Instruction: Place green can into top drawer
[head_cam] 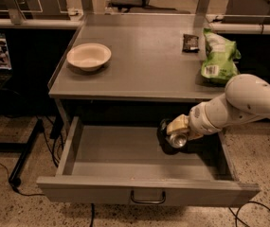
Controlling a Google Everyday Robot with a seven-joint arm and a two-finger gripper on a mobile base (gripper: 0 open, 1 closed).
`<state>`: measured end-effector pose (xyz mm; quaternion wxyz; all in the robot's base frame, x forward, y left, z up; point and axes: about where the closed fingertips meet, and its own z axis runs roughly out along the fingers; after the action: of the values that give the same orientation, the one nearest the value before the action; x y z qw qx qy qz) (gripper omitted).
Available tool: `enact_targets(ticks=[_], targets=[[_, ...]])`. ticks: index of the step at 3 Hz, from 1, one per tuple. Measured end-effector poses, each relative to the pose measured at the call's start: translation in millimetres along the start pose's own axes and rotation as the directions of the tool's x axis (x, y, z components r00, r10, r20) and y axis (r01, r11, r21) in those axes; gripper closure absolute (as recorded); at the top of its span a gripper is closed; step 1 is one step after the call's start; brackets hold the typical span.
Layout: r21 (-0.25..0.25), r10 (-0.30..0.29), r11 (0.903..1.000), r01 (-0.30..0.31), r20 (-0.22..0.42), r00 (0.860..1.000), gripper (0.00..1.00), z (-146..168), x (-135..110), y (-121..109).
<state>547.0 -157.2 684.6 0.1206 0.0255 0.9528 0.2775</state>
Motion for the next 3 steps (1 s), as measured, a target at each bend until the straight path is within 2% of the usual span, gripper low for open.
enact_targets(ticks=[1,3], targets=[[0.013,0.014,0.9998,-0.013,-0.013,1.0,0.89,9.1,-2.3,-3.4],[0.013,0.014,0.9998,-0.013,-0.013,1.0,0.43,9.1,-2.3,-3.3]])
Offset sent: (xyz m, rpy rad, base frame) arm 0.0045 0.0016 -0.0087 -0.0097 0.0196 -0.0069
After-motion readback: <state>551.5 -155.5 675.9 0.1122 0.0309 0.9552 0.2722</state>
